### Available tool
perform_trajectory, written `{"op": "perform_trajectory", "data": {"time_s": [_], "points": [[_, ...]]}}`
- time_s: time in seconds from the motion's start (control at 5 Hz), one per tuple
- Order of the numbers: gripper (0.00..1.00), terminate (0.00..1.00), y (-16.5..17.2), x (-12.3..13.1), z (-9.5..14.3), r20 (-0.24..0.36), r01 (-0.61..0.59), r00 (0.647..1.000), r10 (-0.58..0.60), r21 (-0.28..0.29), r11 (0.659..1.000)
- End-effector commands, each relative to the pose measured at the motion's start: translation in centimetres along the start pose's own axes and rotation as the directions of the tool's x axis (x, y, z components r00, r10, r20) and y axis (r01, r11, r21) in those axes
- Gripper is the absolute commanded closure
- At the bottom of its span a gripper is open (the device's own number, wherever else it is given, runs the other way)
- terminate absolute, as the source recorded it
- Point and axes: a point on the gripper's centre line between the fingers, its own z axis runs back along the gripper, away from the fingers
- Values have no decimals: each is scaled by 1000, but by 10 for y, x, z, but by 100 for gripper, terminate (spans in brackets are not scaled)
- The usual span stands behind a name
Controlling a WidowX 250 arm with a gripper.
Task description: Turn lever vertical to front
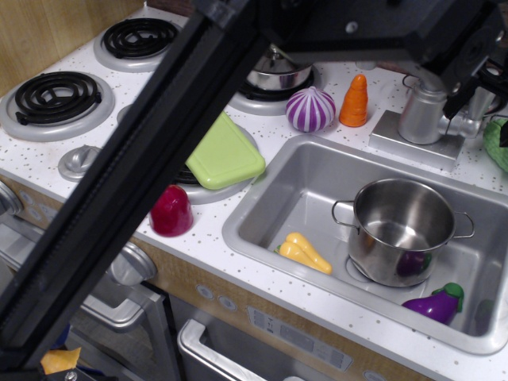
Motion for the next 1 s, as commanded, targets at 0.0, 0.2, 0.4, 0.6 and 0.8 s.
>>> {"op": "perform_trajectory", "data": {"time_s": [0.0, 0.2, 0.4, 0.6, 0.8], "points": [[0, 0, 0, 0, 0, 0, 0, 1000, 0, 0, 1000], [0, 0, 0, 2, 6, 69, -6, 998, 3, 32, 999], [0, 0, 1, 8, 13, 128, -30, 992, 20, 74, 997], [0, 0, 3, 14, 21, 186, -52, 982, 33, 94, 994], [0, 0, 3, 24, 28, 251, -78, 967, 50, 102, 992]]}}
